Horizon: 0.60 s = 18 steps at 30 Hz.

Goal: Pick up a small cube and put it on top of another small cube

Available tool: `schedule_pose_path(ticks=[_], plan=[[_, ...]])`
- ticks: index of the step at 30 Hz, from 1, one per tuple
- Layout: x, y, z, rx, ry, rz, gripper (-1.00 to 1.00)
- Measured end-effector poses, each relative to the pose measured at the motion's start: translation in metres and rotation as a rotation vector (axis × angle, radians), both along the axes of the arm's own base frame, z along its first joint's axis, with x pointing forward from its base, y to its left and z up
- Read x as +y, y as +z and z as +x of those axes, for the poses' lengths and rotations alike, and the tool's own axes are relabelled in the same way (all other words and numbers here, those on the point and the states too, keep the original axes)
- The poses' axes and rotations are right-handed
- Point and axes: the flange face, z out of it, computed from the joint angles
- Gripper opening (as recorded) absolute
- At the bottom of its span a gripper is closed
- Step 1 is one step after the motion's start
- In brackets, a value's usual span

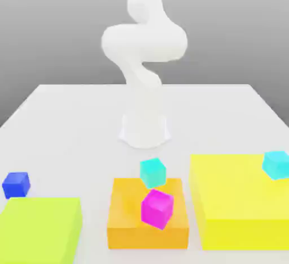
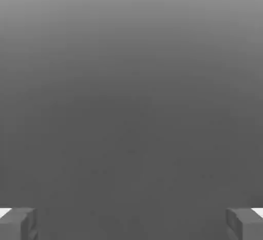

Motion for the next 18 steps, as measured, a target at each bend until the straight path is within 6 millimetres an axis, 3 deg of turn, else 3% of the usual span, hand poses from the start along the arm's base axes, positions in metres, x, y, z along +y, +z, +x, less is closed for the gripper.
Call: schedule_pose_path(ticks=[4, 9, 14, 18], plan=[[-0.062, -0.076, 0.038, 0.114, -0.209, 0.086, 0.00], [-0.142, -0.174, 0.051, 0.239, -0.472, 0.195, 0.00], [-0.217, -0.276, 0.029, 0.354, -0.743, 0.307, 0.00], [-0.272, -0.357, -0.017, 0.437, -0.983, 0.403, 0.00]])
